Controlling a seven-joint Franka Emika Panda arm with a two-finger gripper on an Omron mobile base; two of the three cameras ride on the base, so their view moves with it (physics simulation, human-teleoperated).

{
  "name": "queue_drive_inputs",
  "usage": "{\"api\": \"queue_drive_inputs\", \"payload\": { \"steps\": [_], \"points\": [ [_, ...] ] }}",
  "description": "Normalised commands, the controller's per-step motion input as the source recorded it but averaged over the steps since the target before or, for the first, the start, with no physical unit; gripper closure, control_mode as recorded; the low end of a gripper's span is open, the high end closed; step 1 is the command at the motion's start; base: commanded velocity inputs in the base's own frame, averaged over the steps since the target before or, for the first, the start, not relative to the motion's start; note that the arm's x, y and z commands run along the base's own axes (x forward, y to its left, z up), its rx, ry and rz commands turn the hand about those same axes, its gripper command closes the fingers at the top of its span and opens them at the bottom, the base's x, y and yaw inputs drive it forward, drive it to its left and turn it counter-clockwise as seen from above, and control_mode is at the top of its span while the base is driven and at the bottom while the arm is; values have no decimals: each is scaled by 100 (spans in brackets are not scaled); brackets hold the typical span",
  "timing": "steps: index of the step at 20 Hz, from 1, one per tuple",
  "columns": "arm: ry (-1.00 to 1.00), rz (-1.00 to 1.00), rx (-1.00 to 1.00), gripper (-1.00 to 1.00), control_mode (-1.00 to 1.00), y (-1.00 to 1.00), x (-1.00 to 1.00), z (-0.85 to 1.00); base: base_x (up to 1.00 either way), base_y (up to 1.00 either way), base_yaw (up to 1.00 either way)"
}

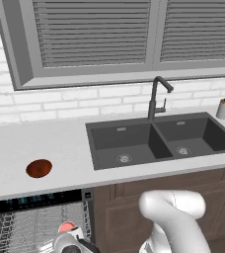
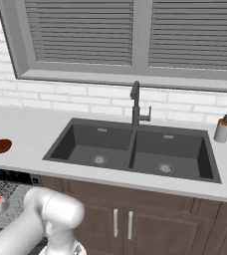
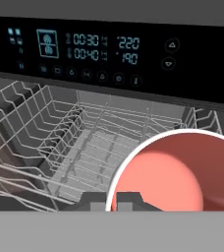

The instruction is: Pick up the cup and bowl from the counter, place them in the dishwasher, and close the dishwasher door.

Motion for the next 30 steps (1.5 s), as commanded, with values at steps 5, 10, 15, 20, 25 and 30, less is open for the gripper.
{"api": "queue_drive_inputs", "payload": {
  "steps": [5,10,15,20,25,30],
  "points": [
    [0,0,0,100,-100,0,32,-25,0,0,0],
    [0,0,0,100,-100,0,20,-27,0,0,0],
    [0,0,0,100,-100,0,17,-31,0,0,0],
    [0,0,0,100,-100,0,9,-33,0,0,0],
    [0,0,0,100,-100,0,0,-28,0,0,0],
    [33,0,0,100,-100,1,-55,-37,0,0,0]
  ]
}}
